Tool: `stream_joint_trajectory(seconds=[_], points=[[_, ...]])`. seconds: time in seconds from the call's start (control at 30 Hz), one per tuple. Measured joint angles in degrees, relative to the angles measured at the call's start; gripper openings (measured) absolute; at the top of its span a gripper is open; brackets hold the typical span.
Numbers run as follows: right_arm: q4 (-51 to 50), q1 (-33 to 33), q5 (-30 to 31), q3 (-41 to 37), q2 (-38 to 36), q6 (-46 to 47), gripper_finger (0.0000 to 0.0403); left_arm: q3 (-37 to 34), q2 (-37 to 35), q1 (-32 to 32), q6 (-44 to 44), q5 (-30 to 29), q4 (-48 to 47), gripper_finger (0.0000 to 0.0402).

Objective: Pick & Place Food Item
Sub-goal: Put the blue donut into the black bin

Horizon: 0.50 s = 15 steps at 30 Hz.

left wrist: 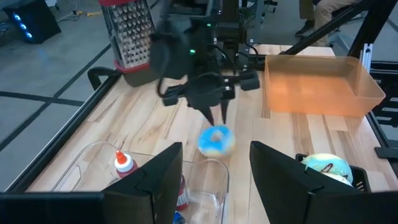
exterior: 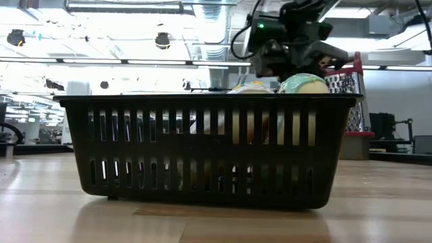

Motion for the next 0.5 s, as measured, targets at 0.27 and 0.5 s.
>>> stream_joint_trajectory(seconds=[0.27,0.5], points=[[7.31,6.33,0.64,-5.82,-1.89,11.93,0.0103,0.00,0.02,-1.01,0.04,0.03,0.94,0.0182],[8.91,7.41,13.62,-5.78,-6.23,23.57,0.0103,-0.02,0.02,-1.90,0.03,0.02,1.01,0.0182]])
